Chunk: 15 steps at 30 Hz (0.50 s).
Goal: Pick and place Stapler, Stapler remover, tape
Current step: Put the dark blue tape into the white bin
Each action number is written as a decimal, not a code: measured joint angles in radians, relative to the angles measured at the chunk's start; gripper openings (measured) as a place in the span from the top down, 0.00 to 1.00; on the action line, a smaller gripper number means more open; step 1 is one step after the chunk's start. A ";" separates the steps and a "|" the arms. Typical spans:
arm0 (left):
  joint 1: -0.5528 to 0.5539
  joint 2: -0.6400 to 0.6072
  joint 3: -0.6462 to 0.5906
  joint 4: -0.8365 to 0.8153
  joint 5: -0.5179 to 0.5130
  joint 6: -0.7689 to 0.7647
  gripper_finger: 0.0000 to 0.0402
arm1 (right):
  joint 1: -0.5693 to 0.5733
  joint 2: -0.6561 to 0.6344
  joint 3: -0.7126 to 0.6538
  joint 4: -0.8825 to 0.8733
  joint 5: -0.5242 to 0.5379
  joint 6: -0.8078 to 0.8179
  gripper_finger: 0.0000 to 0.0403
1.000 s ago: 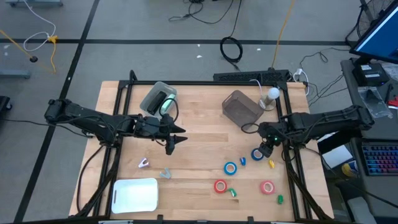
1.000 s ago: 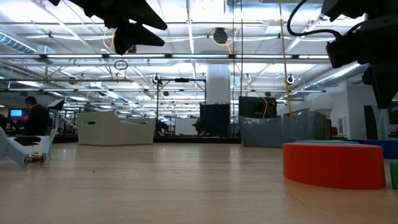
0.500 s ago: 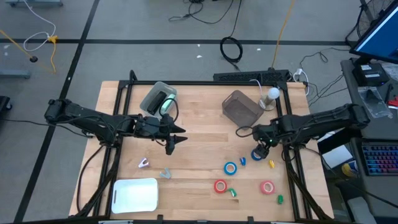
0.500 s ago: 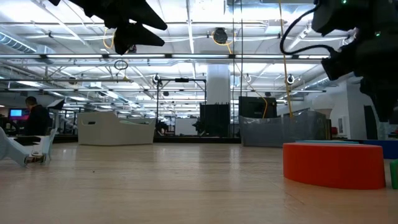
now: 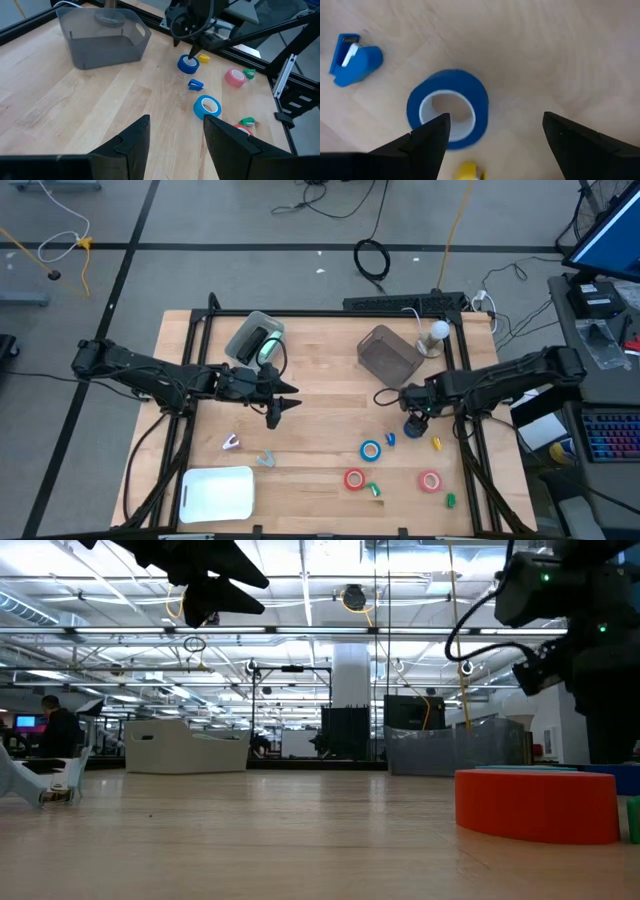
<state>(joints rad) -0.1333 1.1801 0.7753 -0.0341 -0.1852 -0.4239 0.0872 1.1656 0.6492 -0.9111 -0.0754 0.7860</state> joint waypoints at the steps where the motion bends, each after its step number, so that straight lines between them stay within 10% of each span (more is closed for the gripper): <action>1: 0.000 0.000 0.000 0.000 0.000 -0.001 0.54 | 0.000 0.000 -0.017 0.019 0.001 0.008 0.22; 15: 0.000 0.000 0.000 0.000 0.000 -0.004 0.54 | 0.000 -0.003 -0.138 0.118 0.008 0.058 0.22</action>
<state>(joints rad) -0.1334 1.1801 0.7753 -0.0340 -0.1852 -0.4278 0.0872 1.1629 0.5114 -0.7929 -0.0677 0.8442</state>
